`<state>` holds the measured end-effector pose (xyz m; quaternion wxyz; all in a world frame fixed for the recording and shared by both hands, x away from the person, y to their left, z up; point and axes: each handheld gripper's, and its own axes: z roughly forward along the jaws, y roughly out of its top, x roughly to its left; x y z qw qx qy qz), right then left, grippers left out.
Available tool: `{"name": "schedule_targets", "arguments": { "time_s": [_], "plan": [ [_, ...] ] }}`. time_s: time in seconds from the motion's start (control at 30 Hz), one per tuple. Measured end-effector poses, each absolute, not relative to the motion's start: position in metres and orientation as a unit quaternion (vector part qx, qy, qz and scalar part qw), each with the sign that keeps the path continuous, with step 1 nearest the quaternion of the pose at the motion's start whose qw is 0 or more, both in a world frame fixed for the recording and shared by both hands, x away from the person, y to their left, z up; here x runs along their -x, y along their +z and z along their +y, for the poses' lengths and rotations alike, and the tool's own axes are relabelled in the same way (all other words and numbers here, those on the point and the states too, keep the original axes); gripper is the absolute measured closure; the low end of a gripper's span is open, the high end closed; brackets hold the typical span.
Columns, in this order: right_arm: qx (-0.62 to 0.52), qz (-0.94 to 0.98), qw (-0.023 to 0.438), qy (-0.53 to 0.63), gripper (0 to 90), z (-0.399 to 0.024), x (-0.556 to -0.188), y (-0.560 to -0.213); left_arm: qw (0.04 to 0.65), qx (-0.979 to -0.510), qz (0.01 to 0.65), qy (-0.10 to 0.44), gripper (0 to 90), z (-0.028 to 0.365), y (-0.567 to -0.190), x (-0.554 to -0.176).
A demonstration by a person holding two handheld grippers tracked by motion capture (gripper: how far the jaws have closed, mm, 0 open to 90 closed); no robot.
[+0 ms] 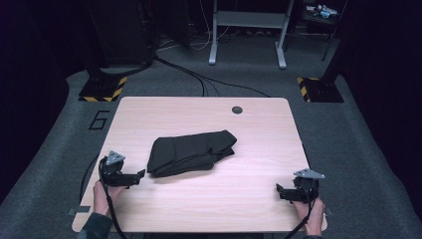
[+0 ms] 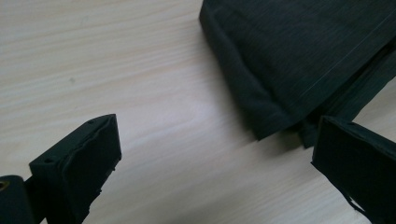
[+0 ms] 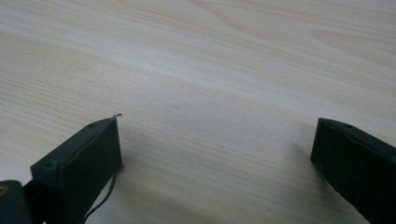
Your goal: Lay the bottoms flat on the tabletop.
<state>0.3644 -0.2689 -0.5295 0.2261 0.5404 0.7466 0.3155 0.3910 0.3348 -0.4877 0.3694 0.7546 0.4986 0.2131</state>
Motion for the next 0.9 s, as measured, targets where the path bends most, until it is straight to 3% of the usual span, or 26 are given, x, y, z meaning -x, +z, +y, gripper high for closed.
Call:
{"name": "schedule_targets", "arguments": {
  "time_s": [0.6, 0.9],
  "plan": [
    [-0.54, 0.746, 0.227, 0.316, 2.2, -0.27, -0.364, -0.529, 0.379, -0.793, 0.435, 0.197, 1.8, 0.272, -0.46, -0.449],
    [-0.54, 0.746, 0.227, 0.317, 2.3, -0.27, -0.364, -0.53, 0.353, -0.812, 0.428, 0.183, 3.1, 0.25, -0.475, -0.471]
  ]
}}
